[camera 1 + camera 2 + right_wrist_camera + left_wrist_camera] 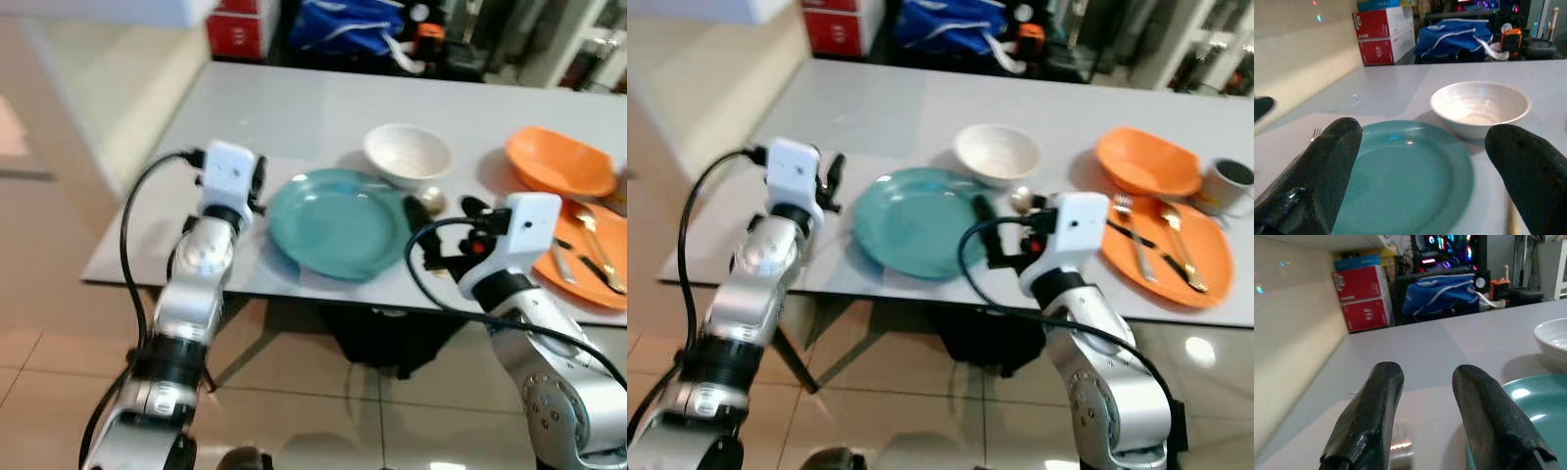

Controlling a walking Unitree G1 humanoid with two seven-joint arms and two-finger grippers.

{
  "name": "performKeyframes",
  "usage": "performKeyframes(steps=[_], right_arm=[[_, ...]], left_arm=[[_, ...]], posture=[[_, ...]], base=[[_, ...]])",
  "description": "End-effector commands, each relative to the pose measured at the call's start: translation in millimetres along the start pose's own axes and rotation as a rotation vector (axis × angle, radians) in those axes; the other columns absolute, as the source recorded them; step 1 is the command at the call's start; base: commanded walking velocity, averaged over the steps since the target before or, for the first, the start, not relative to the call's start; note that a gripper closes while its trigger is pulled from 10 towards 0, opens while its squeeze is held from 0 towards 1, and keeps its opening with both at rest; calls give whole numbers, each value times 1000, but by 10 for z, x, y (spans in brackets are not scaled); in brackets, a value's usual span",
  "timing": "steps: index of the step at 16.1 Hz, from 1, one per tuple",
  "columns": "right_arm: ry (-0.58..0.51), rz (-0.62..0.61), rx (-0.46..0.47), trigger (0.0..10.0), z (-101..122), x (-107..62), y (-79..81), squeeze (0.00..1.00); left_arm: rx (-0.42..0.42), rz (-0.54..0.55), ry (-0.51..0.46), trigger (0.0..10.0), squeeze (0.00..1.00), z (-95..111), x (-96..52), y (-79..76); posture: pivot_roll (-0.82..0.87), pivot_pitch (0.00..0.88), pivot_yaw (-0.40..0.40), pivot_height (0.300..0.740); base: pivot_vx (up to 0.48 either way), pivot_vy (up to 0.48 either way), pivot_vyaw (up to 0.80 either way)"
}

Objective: Setting the table

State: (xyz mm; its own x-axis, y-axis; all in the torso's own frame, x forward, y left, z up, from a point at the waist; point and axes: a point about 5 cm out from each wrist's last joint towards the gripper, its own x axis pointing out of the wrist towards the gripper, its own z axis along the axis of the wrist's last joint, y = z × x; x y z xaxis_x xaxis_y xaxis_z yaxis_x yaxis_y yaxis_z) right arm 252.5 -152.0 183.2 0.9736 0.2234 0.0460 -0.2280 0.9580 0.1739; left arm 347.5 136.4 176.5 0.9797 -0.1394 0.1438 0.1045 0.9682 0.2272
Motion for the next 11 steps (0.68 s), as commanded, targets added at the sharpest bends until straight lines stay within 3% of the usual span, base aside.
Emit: performKeyframes(steps=[1,3,4,7,10,11], right_arm=[[14,-30,6,10000,-38,25,-18,0],[25,-55,4,10000,-78,61,-59,0],[12,-65,-2,10000,-71,112,-69,0],[-3,-74,-5,10000,-54,181,-78,0],[1,-77,-37,10000,-67,238,-103,0],[-11,-84,-51,10000,-59,256,-103,0]], left_arm=[[10,20,-27,10000,0,85,-38,76],[25,44,-18,10000,0,107,-148,152],[40,71,-10,10000,0,149,-209,233],[37,99,-6,10000,0,173,-221,266],[22,90,15,10000,0,209,-214,244],[19,94,24,10000,0,213,-214,248]], posture=[[-5,17,-43,740],[13,8,-49,740],[18,0,-50,740],[28,0,-51,740],[37,0,-56,740],[39,0,-51,740]], base=[[0,480,-800],[0,480,-800],[0,480,0],[0,480,0],[0,480,-800],[0,480,0]])
